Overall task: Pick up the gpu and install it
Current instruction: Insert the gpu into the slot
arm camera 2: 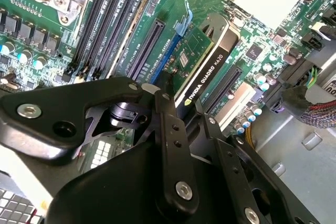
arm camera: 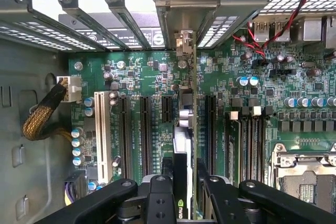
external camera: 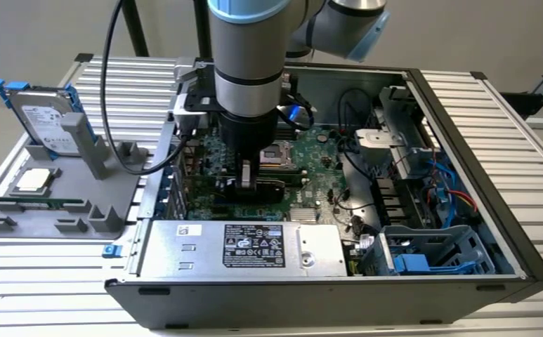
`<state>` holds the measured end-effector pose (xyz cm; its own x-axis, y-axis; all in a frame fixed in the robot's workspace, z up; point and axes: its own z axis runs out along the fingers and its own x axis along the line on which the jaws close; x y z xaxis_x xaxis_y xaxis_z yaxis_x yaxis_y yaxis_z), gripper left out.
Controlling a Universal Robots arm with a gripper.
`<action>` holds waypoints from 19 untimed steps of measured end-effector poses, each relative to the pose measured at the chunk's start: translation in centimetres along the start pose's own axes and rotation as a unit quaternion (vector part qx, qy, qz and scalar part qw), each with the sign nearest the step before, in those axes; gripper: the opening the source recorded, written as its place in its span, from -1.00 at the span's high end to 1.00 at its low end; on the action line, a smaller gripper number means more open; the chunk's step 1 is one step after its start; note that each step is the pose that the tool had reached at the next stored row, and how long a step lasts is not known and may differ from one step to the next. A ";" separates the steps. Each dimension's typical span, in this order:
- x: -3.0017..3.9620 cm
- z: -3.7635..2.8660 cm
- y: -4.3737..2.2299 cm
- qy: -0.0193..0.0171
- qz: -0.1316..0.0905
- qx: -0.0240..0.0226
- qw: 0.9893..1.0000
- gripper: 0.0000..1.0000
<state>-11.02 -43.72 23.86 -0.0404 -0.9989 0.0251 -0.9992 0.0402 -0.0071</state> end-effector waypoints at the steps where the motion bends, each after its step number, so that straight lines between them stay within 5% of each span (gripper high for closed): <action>1: 0.00 0.00 0.04 0.000 0.000 0.000 1.000 1.00; 19: 0.15 -0.21 -0.07 0.000 0.000 -0.002 1.000 1.00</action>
<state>-10.96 -43.87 24.07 -0.0400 -0.9989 0.0245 -0.9992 0.0400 -0.0022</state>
